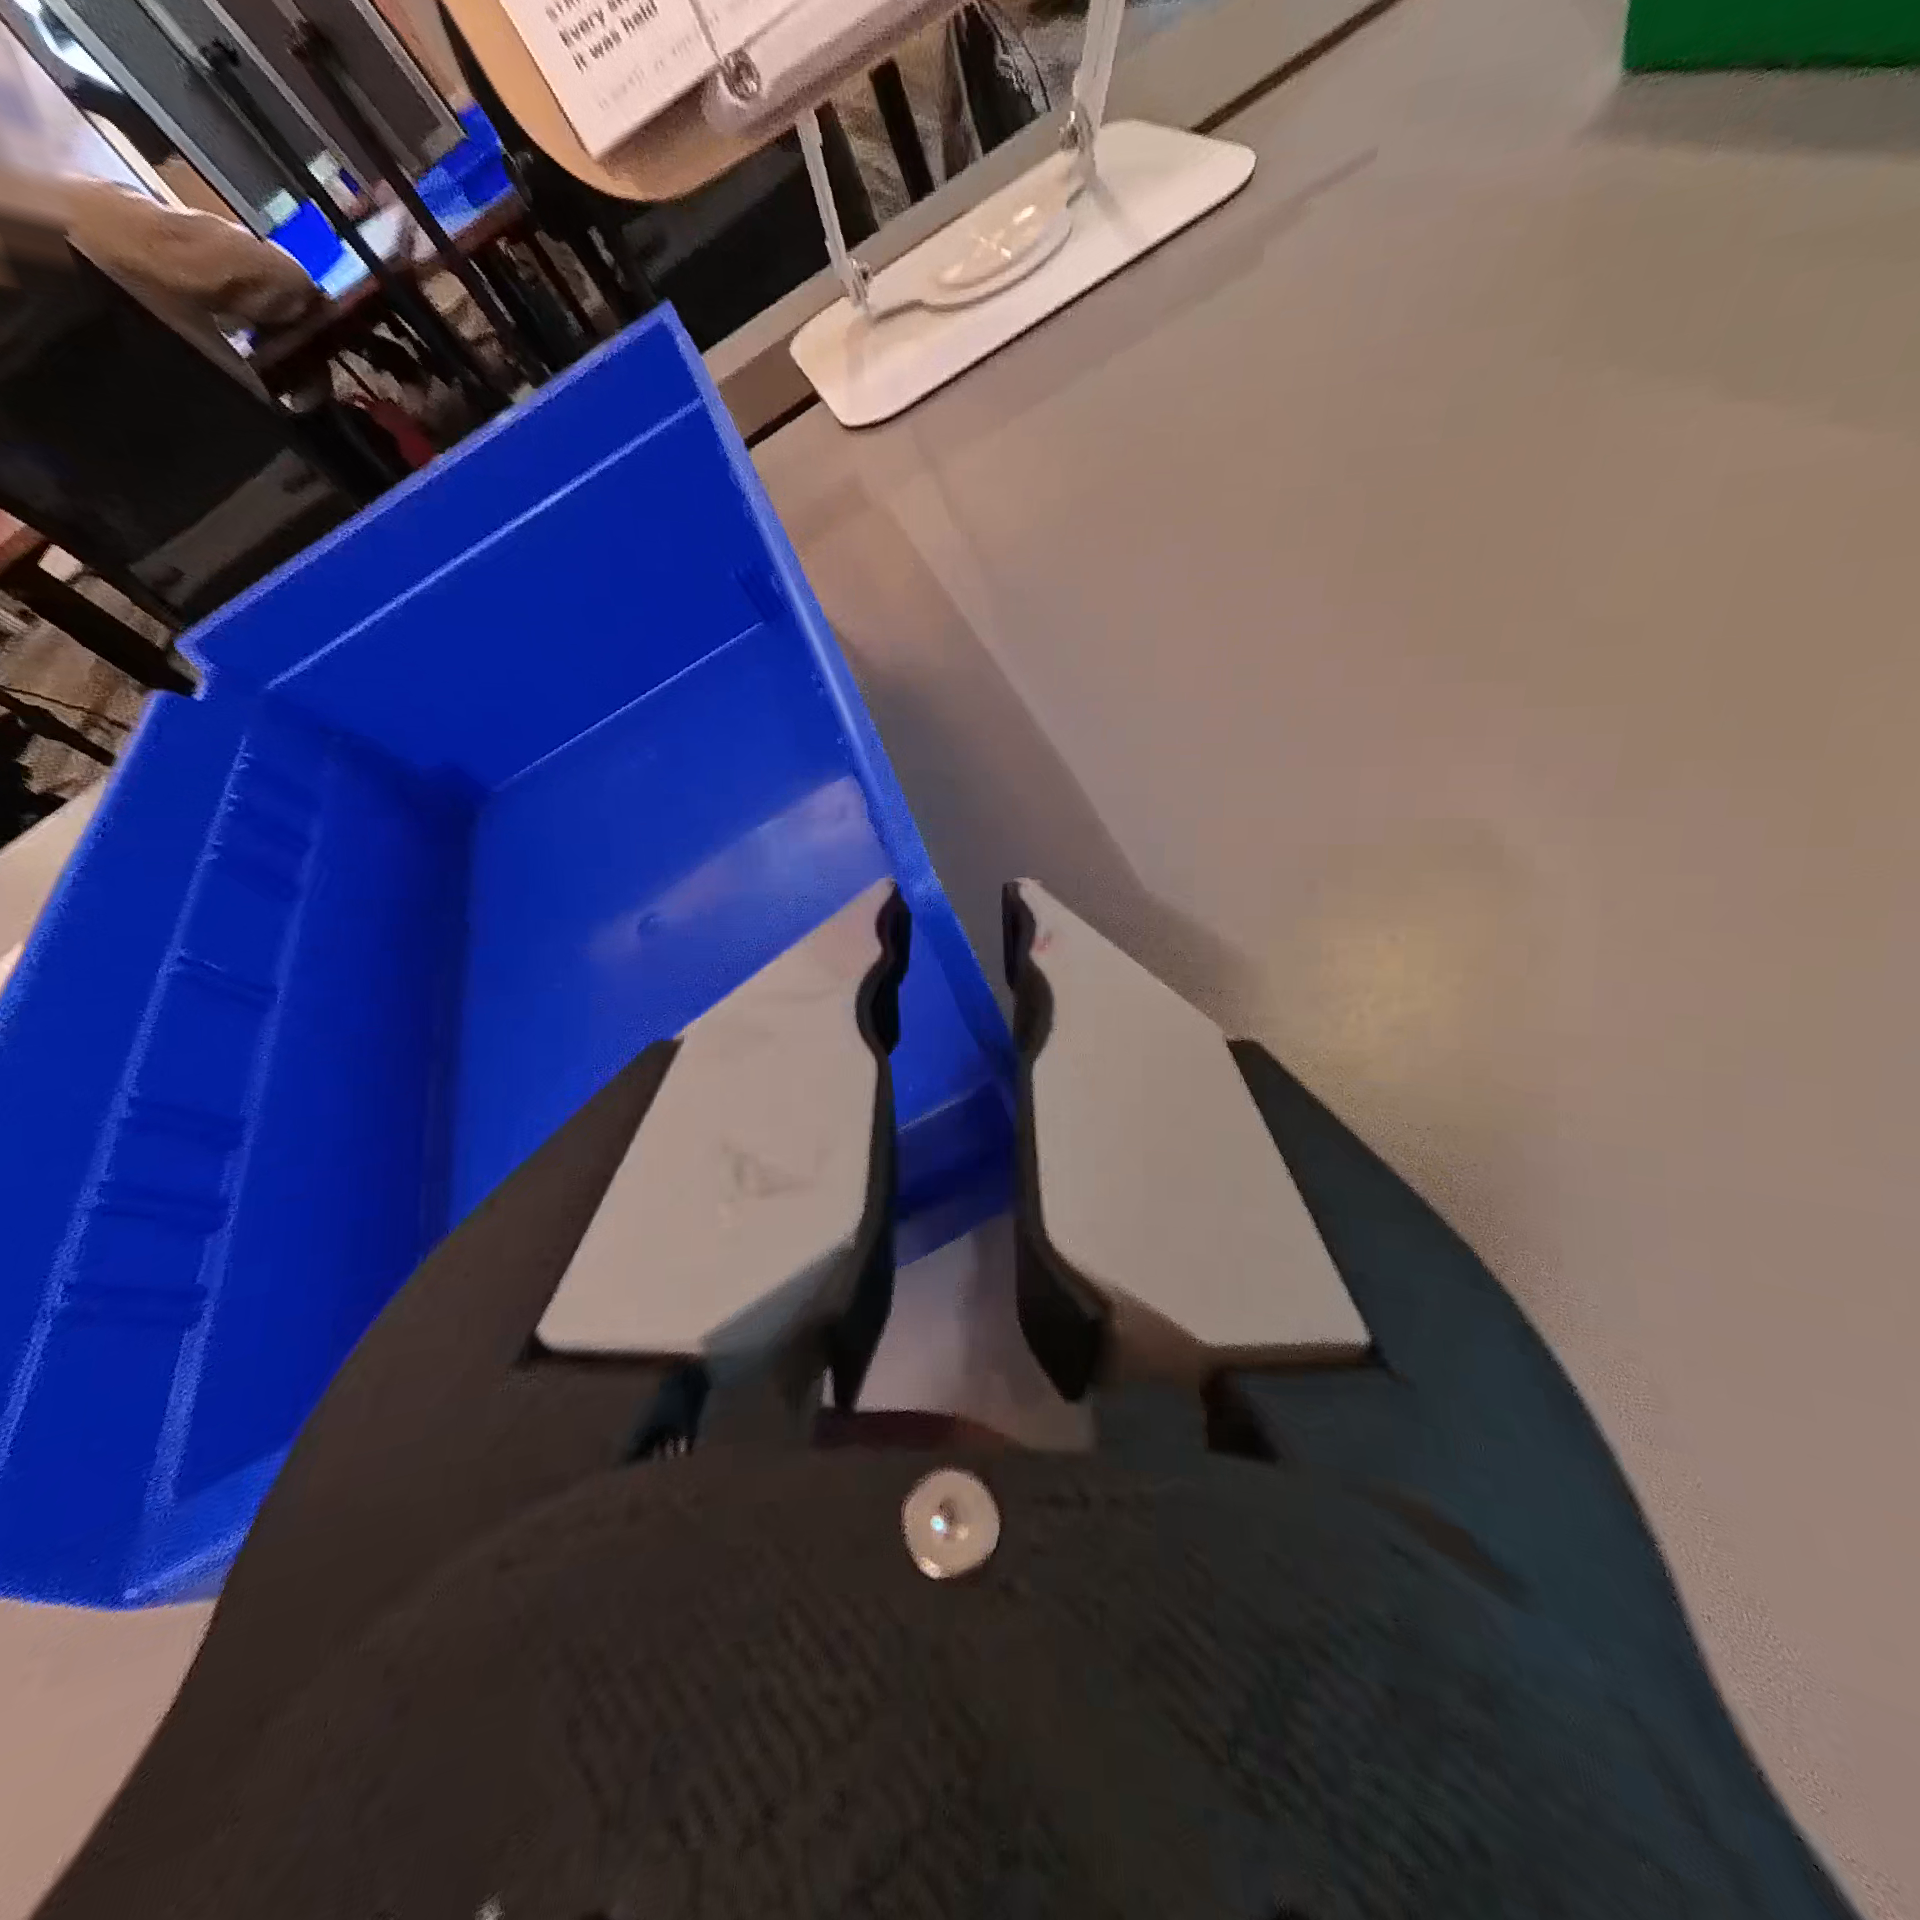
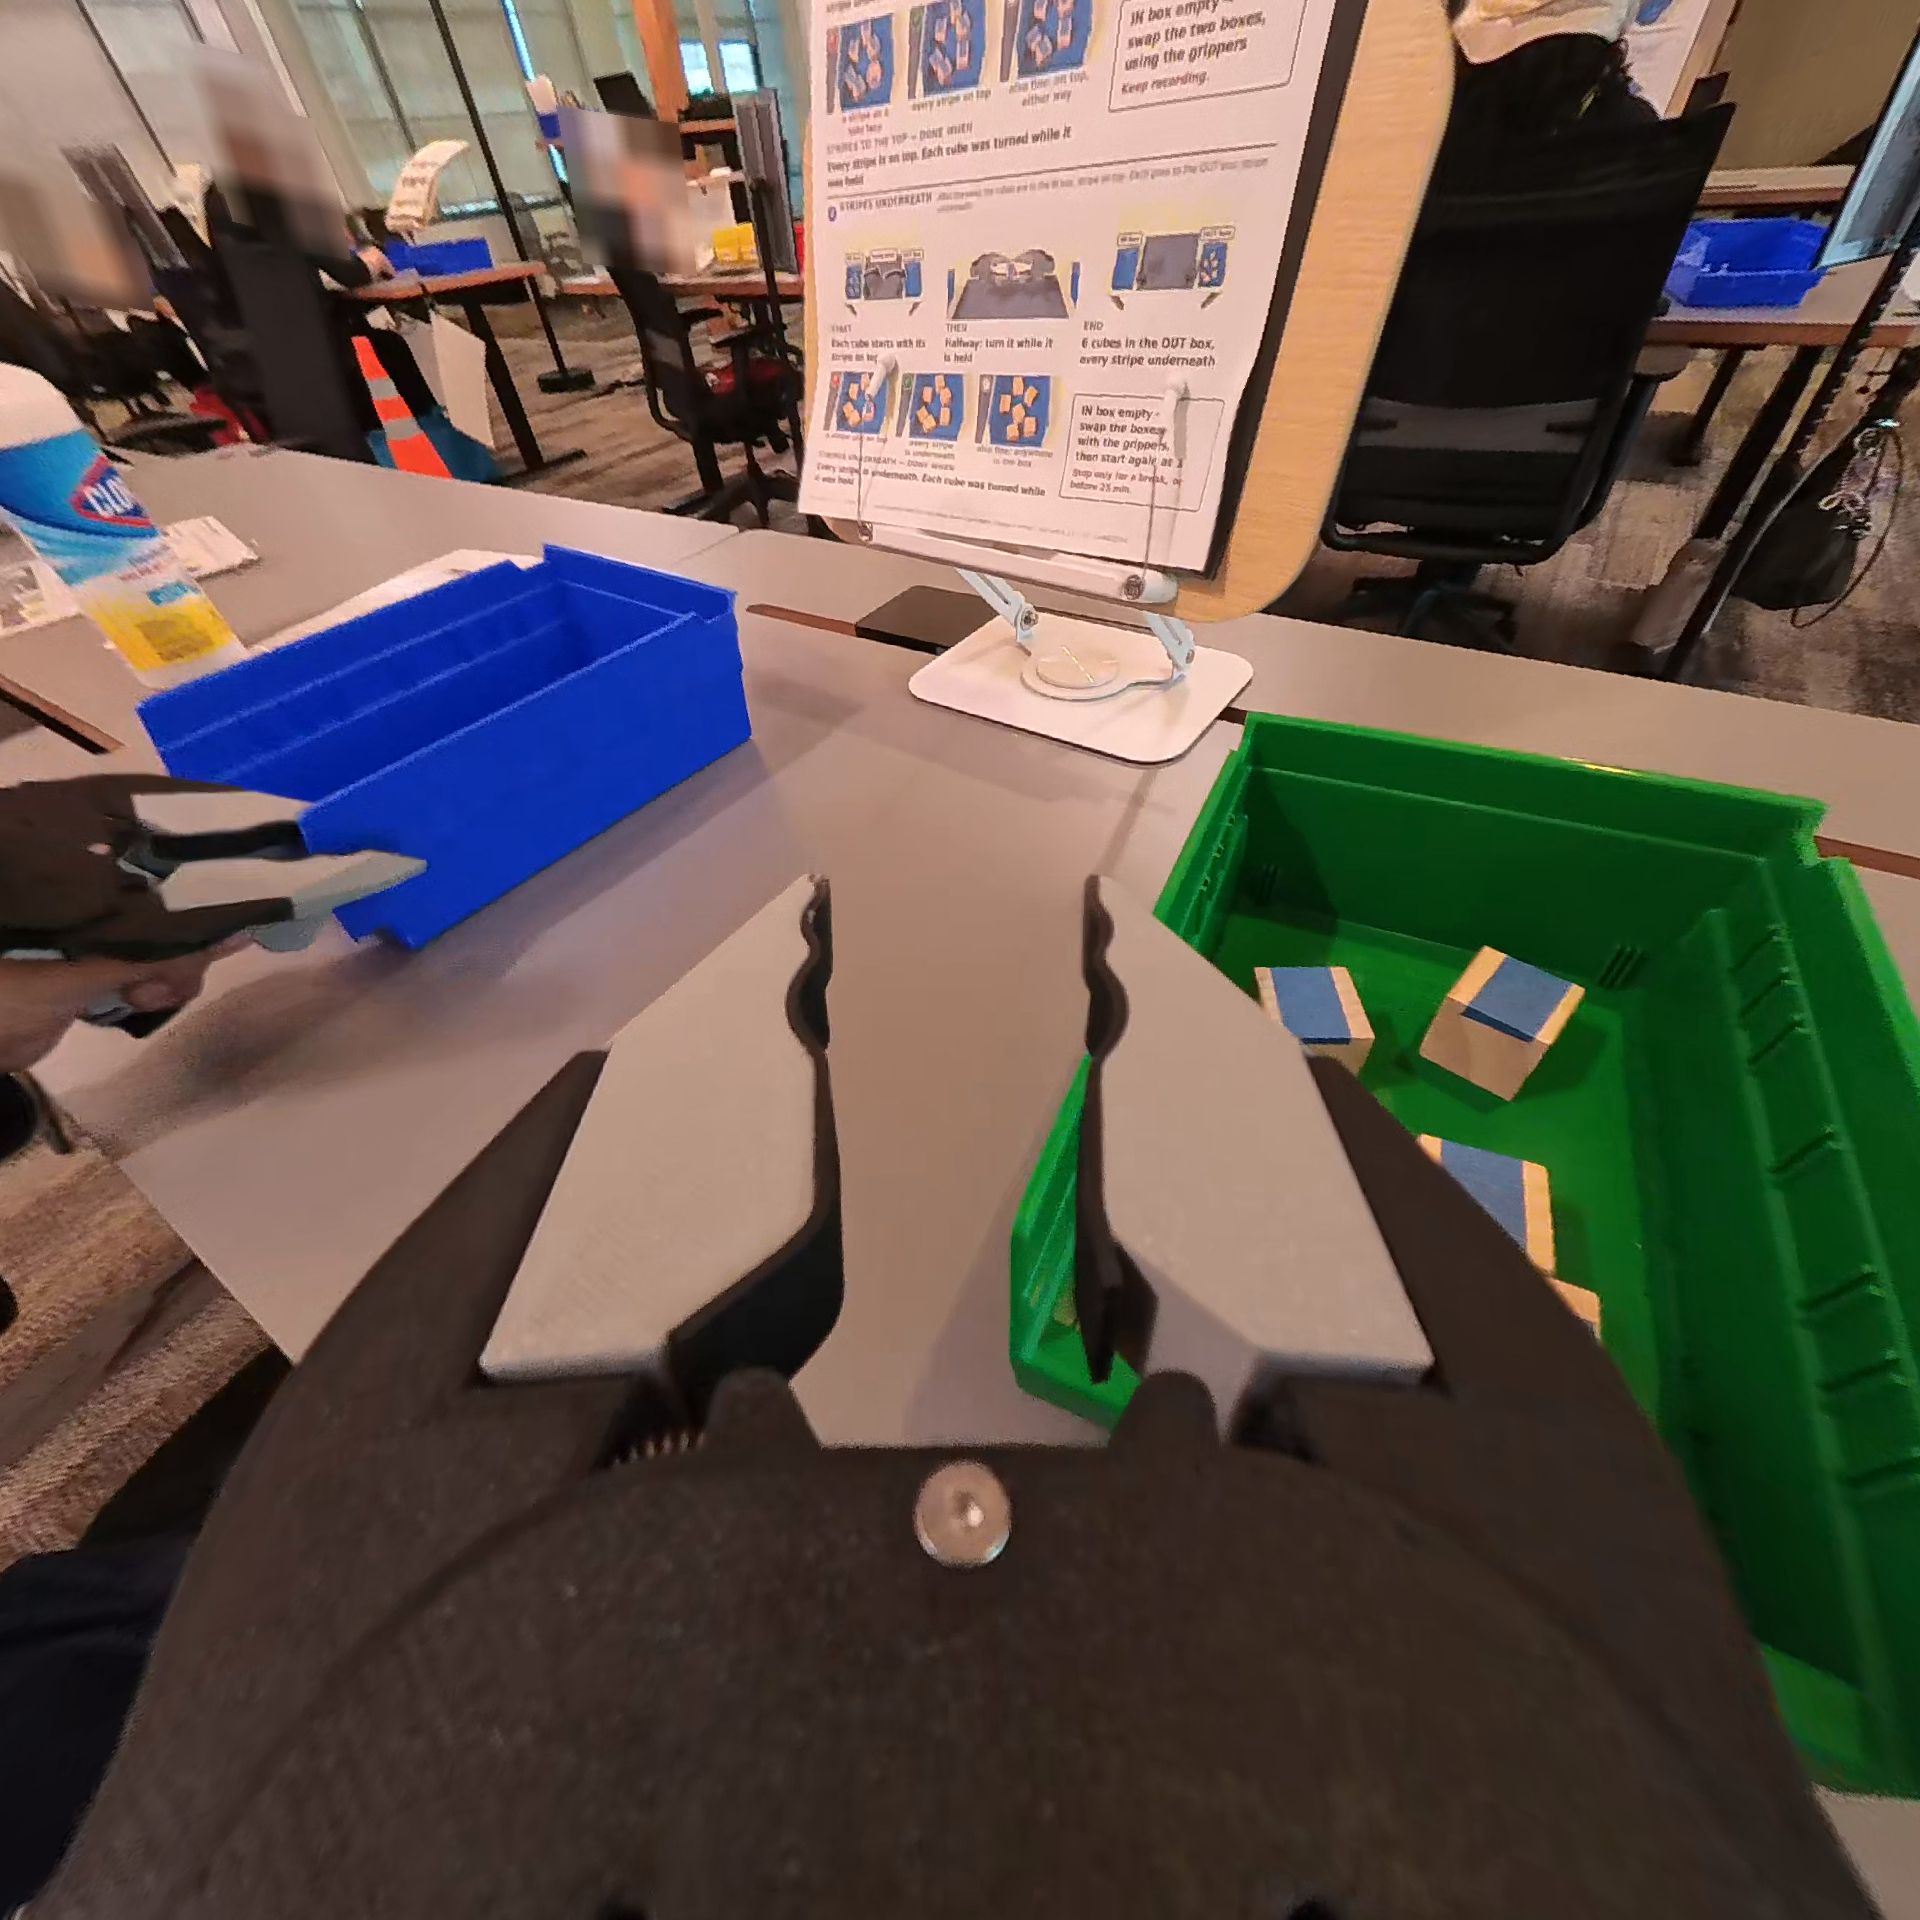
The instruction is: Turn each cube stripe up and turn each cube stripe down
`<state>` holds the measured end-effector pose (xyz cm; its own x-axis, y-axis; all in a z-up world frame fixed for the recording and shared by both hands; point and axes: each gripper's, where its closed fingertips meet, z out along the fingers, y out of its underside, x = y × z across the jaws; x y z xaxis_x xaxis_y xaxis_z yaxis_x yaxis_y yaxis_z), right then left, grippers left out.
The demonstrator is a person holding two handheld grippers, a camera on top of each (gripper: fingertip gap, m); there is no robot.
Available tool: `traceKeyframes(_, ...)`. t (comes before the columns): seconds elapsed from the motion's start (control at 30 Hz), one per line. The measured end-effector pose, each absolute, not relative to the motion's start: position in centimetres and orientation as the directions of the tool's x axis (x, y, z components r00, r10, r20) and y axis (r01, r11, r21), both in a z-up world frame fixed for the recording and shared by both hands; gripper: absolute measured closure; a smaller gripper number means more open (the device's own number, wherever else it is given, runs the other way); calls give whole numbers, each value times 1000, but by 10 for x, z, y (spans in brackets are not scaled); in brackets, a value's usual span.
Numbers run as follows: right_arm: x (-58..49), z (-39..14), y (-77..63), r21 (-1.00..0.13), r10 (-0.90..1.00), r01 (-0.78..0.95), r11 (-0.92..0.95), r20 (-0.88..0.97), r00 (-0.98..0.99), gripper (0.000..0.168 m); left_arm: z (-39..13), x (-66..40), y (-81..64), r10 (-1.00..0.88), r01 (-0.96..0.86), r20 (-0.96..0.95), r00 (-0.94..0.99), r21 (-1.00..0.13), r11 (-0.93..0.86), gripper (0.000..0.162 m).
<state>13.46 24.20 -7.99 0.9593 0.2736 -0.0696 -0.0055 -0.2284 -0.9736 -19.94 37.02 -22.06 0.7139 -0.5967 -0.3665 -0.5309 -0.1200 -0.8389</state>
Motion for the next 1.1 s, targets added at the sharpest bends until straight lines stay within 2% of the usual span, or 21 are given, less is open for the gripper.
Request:
traceKeyframes(0.2, 129, -86, 242, -966, 232, 76, -246, 18, 973, 109, -215, -218, 385, -507, -552, -433, 745, -828, -104, 157)
traceKeyframes(0.3, 133, -97, 247, -955, 180, 122, -270, 74, 981, 102, -211, -225, 388, -519, -509, -386, 763, -853, -114, 158)
traceKeyframes(0.37, 133, -119, 253, -933, 170, 128, -336, 73, 983, 92, -204, -230, 389, -503, -499, -388, 772, -861, -102, 158)
traceKeyframes(0.43, 132, -154, 257, -883, 173, 150, -445, 79, 982, 90, -195, -234, 389, -492, -487, -388, 779, -869, -86, 158)
traceKeyframes(0.47, 135, -168, 260, -860, 157, 165, -483, 100, 983, 95, -189, -236, 388, -484, -484, -390, 783, -872, -80, 158)
traceKeyframes(0.5, 141, -180, 264, -847, 128, 175, -502, 127, 984, 107, -184, -239, 386, -475, -479, -390, 789, -875, -76, 158)
traceKeyframes(0.57, 147, -197, 271, -832, 96, 165, -529, 134, 986, 142, -173, -244, 383, -473, -454, -368, 801, -888, -78, 158)
traceKeyframes(0.67, 159, -207, 276, -826, 45, 168, -537, 171, 984, 161, -149, -253, 377, -469, -379, -321, 823, -925, -32, 158)
traceKeyframes(0.83, 157, -214, 277, -819, 65, 149, -555, 136, 989, 155, -101, -267, 358, -435, -338, -333, 837, -939, 67, 158)
traceKeyframes(1.0, 158, -214, 279, -809, 28, 185, -558, 205, 978, 161, -52, -285, 329, -405, -271, -318, 857, -947, 171, 158)
traceKeyframes(1.1, 137, -213, 287, -821, 42, 153, -550, 156, 987, 159, -30, -293, 313, -375, -251, -323, 869, -940, 229, 158)
